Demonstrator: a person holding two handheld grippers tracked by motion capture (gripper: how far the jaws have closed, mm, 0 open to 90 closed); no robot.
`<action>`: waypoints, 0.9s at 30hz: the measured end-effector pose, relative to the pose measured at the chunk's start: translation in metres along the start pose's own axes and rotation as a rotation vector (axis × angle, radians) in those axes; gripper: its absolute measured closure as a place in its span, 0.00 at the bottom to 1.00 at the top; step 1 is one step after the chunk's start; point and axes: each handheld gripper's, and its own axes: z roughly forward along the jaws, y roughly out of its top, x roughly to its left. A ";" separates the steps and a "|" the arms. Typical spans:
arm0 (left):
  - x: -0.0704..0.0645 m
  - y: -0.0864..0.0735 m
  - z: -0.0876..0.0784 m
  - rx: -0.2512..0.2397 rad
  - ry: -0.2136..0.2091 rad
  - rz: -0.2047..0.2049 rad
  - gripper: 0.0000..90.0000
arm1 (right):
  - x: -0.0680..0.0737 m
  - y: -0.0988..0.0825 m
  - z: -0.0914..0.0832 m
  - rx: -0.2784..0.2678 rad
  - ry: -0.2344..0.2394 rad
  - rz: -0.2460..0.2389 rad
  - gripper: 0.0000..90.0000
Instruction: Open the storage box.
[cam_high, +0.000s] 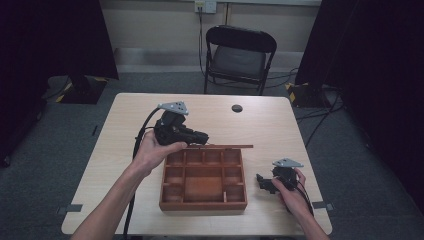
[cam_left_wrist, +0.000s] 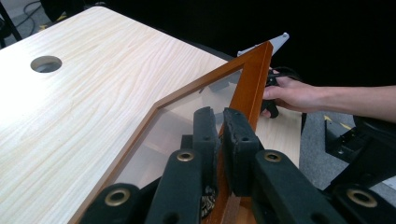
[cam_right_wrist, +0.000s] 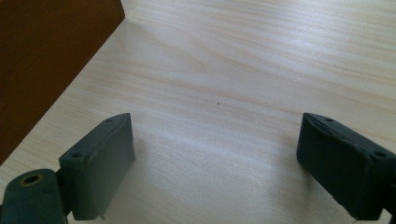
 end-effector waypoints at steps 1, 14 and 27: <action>0.000 0.000 0.000 0.005 0.003 0.003 0.94 | 0.000 0.000 0.000 0.001 0.000 0.000 0.12; 0.000 -0.001 -0.001 -0.006 -0.001 -0.002 0.93 | 0.000 0.000 0.000 0.001 0.000 0.000 0.12; 0.001 -0.001 -0.001 -0.007 0.001 -0.003 0.93 | 0.000 0.000 0.000 0.001 0.000 0.001 0.12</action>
